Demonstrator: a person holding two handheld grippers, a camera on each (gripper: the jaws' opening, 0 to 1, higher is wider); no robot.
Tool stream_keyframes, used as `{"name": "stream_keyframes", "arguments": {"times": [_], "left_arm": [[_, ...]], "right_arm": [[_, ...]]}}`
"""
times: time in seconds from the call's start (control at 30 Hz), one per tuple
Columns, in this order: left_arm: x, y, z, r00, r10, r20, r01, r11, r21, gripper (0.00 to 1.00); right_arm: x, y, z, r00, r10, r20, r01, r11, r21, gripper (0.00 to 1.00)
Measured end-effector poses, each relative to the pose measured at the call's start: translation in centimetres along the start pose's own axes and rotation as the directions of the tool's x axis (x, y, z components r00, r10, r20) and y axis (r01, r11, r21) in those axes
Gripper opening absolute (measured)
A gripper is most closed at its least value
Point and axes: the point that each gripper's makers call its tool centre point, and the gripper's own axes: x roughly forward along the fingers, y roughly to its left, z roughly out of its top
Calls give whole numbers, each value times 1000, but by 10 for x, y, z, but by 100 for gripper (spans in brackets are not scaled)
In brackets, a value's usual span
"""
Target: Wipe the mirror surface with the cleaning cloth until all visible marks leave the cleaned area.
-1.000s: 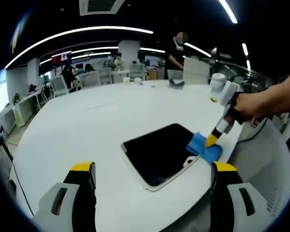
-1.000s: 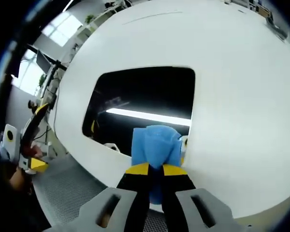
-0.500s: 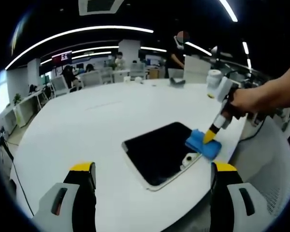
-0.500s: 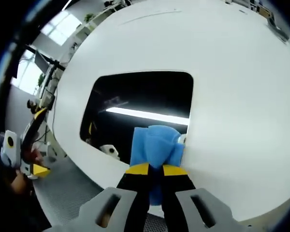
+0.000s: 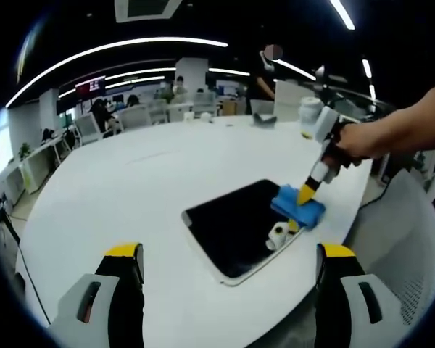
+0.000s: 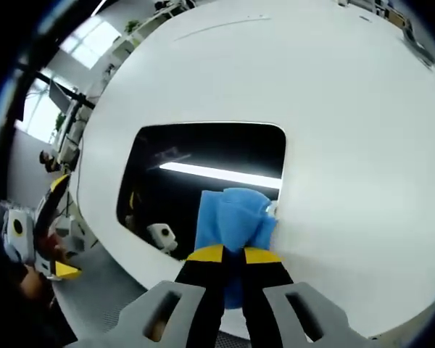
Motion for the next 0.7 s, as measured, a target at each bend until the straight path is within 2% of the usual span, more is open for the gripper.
{"name": "stream_keyframes", "arguments": {"times": [0.3,0.43,0.7], "left_arm": [[2,3,-4,1000,12,-7,-12,1000,10,99],[2,7,-4,999,36,1,-36,999,35,99],[4,6,-8,1000,20,-10,-19,999,26,99]], "right_arm": [[0,-4,17,1000,-7,3,7,1000,-1,2],[3,-7,26,1000,-11,2,11,1000,-6,2],[7,-11,41,1000,-16,3,16,1000,-4,2]]}}
